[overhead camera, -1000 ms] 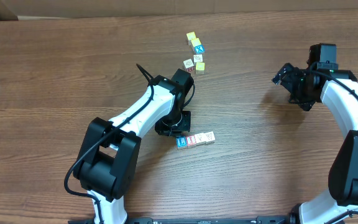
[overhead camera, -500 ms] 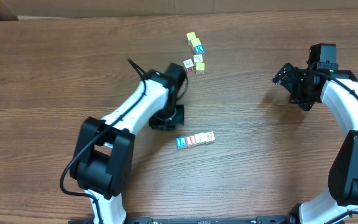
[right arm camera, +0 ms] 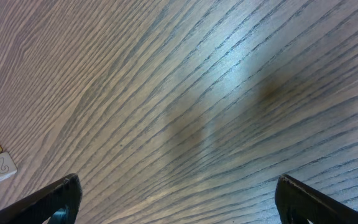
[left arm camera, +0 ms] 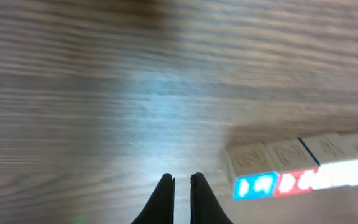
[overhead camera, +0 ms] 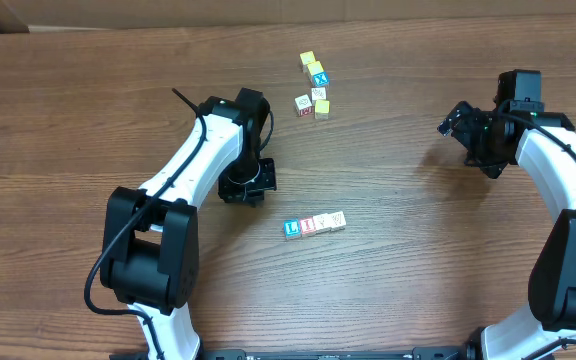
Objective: Flip 4 blocks
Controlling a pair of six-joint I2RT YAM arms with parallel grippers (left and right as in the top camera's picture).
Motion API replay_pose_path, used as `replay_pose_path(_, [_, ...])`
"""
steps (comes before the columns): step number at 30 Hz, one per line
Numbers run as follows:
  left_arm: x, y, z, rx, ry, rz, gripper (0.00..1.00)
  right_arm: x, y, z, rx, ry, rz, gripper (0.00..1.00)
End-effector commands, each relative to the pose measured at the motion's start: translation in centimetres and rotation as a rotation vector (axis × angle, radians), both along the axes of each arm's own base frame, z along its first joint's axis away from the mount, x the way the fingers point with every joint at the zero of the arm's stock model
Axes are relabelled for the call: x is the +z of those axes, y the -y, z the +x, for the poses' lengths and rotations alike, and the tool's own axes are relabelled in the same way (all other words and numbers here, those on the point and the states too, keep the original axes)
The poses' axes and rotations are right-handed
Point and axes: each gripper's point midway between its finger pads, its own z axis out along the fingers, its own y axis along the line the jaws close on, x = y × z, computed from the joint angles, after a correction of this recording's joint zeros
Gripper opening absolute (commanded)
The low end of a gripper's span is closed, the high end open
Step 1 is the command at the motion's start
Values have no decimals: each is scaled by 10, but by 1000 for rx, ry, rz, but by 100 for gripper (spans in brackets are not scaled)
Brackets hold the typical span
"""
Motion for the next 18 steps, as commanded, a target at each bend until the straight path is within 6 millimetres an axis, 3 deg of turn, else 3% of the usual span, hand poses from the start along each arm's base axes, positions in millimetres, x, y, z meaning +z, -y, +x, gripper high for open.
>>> replay_pose_path(1, [14, 7, -7, -35, -15, -58, 4, 6, -1, 6, 7, 20, 2, 100])
replay_pose_path(12, [77, -8, -25, 1, 168, -44, 4, 6, -1, 6, 8, 20, 2, 100])
replay_pose_path(18, [81, -14, -44, 98, 182, -44, 4, 6, -1, 8, -2, 27, 6, 100])
